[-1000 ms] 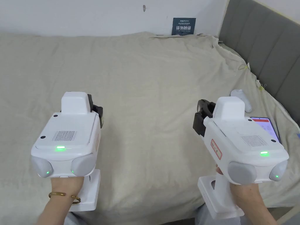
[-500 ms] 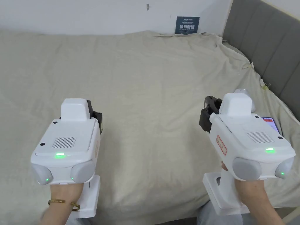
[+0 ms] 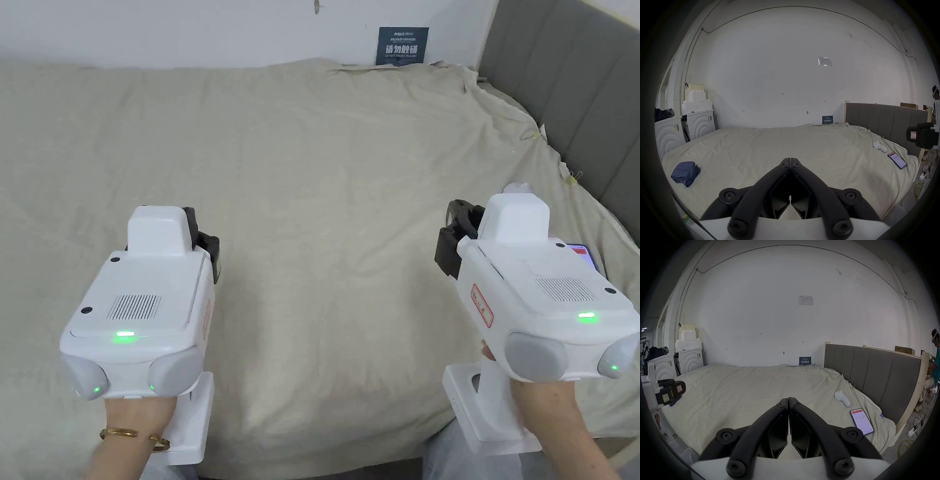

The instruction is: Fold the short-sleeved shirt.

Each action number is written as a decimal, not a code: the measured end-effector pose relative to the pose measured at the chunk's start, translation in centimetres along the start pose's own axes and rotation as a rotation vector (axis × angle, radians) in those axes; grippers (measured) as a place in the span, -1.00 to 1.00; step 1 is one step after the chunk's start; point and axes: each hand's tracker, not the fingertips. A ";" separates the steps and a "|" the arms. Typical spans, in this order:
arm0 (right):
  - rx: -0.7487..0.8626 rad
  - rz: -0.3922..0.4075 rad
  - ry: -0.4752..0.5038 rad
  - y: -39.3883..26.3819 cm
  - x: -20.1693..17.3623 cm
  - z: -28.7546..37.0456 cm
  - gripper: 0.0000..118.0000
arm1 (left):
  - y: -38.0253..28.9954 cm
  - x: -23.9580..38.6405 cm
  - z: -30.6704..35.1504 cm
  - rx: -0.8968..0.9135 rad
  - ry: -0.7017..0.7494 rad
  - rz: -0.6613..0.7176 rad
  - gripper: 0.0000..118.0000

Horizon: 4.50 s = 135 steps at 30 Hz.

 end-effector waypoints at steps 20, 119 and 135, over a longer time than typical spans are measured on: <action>0.014 -0.005 0.004 0.2 -0.2 0.6 -1.00 | 0.3 0.4 0.4 0.010 -0.013 -0.008 -1.00; -0.101 -0.107 0.060 1.2 0.3 1.0 0.86 | 0.2 0.8 0.8 -0.013 -0.031 0.078 0.81; -0.532 -0.152 -0.060 5.2 -2.3 1.1 0.99 | -9.4 -2.8 0.6 -0.338 0.175 0.012 1.00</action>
